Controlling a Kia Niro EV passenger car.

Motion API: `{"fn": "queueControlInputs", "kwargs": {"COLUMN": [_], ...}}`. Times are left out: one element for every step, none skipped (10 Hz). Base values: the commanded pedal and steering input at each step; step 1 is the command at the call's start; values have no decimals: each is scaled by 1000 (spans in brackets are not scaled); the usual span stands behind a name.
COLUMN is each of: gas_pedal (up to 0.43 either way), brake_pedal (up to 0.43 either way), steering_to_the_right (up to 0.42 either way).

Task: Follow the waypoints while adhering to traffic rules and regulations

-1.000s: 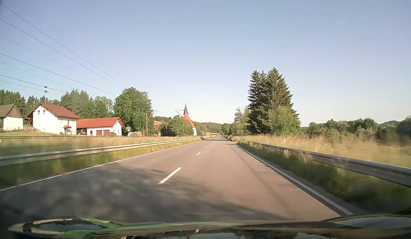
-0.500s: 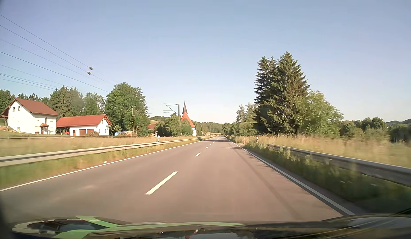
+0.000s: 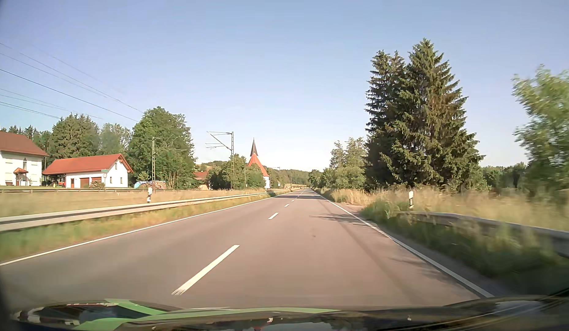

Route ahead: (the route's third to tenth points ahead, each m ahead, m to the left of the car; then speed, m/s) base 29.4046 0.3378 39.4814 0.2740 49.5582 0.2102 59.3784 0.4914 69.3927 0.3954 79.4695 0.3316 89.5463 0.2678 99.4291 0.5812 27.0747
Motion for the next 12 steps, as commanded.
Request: {"fn": "queueControlInputs", "kwargs": {"gas_pedal": [311, 299, 299, 287, 287, 287, 280, 280, 268, 268, 268, 268], "brake_pedal": [0, 0, 0, 0, 0, 0, 0, 0, 0, 0, 0, 0], "steering_to_the_right": [-4, -4, -3, -1, 0, 0, 0, 0, 0, 0, 0, 0]}}
